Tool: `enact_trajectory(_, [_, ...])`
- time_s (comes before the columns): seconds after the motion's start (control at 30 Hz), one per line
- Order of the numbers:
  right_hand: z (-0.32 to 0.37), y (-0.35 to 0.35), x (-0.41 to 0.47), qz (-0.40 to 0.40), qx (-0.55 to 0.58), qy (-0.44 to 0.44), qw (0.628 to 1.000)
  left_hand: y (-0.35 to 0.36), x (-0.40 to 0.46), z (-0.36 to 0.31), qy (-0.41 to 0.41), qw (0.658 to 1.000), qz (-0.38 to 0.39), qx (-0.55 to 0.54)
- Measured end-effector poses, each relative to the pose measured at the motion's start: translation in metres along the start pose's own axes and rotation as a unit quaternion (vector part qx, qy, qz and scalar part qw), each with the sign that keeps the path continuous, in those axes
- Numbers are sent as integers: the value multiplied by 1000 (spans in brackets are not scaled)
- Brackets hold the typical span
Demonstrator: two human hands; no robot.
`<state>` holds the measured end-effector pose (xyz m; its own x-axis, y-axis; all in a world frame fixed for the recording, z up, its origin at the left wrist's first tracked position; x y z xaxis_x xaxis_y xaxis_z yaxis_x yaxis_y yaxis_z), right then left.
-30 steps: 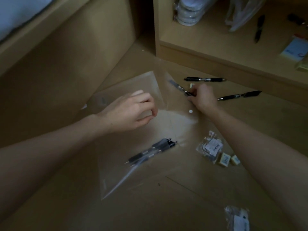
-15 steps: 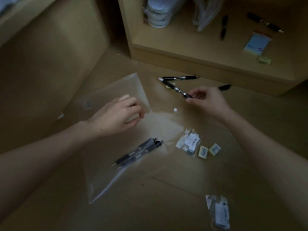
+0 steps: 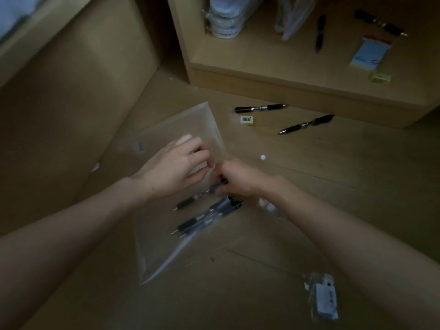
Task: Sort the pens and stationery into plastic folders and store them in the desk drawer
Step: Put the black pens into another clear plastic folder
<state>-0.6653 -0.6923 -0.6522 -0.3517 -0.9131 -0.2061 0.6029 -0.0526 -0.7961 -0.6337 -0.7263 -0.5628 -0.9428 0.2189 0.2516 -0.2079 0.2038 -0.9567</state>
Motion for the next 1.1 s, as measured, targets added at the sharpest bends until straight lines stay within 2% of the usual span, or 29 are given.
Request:
enact_trajectory(0.13, [-2, 16, 4, 20, -23, -15, 999, 0, -1, 2, -9, 1000, -2, -6])
enact_trajectory(0.2, [-8, 9, 0, 0, -9, -10, 1000, 0, -1, 3, -12, 1000, -8, -6])
enact_trajectory(0.3, [-40, -41, -10, -156, 47, 58, 985, 3, 0, 1, -5, 1000, -4, -9])
enact_trajectory(0.37, [-83, -77, -24, -277, 54, 141, 949, 5, 1, 0, -2, 1000, 2, -18])
enact_trajectory(0.43, [-129, -101, -41, -356, 33, 218, 908, 7, 3, 1, 2, 1000, 3, -22])
enact_trajectory(0.5, [-166, -113, -52, -378, 7, 266, 887, 9, 4, 2, 9, 1000, 2, -21])
enact_trajectory(0.7, [-217, -119, -64, -360, -96, 322, 870, 10, 2, 3, 9, 1000, 7, -26])
enact_trajectory(0.9, [-208, -120, -75, -406, -105, 312, 853, 9, -1, 4, -3, 1000, 6, -24])
enact_trajectory(1.1, [-143, -123, -73, -458, -16, 184, 869, 8, 0, 7, -9, 1000, 13, -21])
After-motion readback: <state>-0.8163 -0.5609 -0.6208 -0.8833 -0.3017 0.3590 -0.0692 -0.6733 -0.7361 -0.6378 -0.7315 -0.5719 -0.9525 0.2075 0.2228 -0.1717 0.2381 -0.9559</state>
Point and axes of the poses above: each hand's wrist, its own x-axis towards the middle knuckle, its own y-axis out of the palm, z = x × y, the point moved 10 cm from there along x, towards the middle knuckle, and after that the axes turned 8 degrees about -z, right-handed, at the moved point
